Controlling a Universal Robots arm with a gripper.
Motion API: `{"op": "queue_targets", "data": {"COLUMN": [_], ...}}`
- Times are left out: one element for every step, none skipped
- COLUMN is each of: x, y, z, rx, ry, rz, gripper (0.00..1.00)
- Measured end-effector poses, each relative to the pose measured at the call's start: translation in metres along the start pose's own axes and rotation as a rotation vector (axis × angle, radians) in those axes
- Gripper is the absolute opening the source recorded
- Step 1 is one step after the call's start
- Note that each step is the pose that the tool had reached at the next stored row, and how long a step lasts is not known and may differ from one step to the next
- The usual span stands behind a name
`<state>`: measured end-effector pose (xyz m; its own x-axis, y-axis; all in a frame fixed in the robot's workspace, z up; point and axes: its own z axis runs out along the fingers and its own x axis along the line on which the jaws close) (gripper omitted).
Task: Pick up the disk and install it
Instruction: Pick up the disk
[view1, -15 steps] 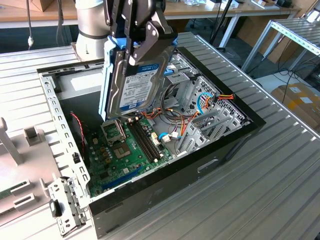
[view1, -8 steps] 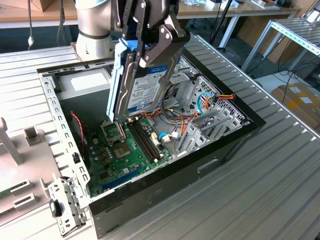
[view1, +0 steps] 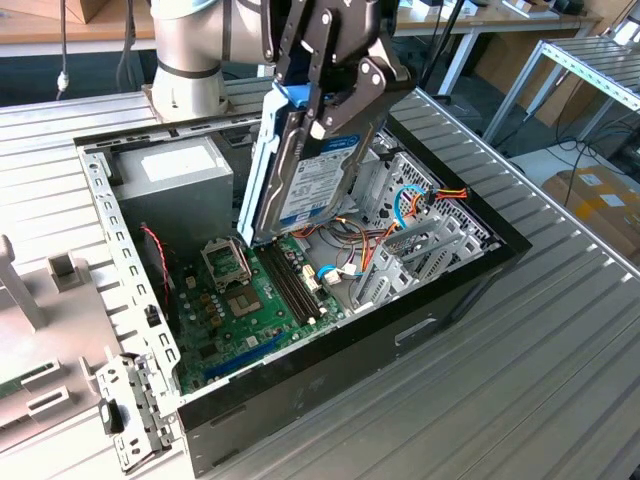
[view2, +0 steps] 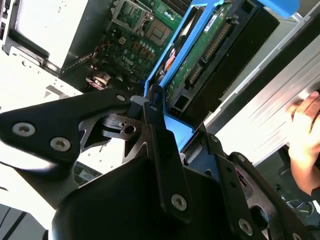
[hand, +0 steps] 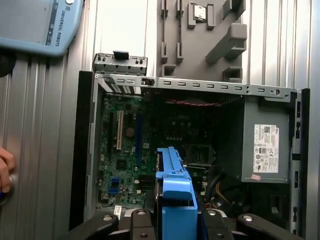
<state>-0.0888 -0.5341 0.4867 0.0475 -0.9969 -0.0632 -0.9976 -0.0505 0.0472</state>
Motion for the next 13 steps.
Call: {"op": "queue_targets", "data": {"x": [0.0014, 0.0036, 0.0057, 0.0067, 0.0078, 0.0084, 0.0093, 0.0101, 0.0115, 0.0133, 0.0147, 0.0156, 0.0165], "y": [-0.0028, -0.0071, -0.0115, -0.0134, -0.0159, -0.0173, -0.0195, -0.0212, -0.0243, -0.0281, -0.0307, -0.0323, -0.0341], "z": [-0.0001, -0.0002, -0.0004, -0.0004, -0.0005, -0.0006, -0.0007, -0.0008, -0.0009, -0.0010, -0.0011, -0.0012, -0.0013], "rx": [-0.0002, -0.0004, -0.0008, -0.0009, -0.0010, -0.0012, -0.0013, -0.0014, -0.0017, -0.0020, -0.0022, -0.0024, -0.0026], "ry": [0.0000, -0.0001, 0.0000, -0.0001, -0.0001, 0.0000, -0.0001, 0.0000, -0.0001, -0.0001, -0.0001, -0.0002, -0.0001], "rz": [0.000, 0.000, 0.000, 0.000, 0.000, 0.000, 0.000, 0.000, 0.000, 0.000, 0.000, 0.000, 0.000], "gripper": [0.37, 0.37, 0.37, 0.37, 0.37, 0.37, 0.37, 0.37, 0.37, 0.37, 0.37, 0.37, 0.37]}}
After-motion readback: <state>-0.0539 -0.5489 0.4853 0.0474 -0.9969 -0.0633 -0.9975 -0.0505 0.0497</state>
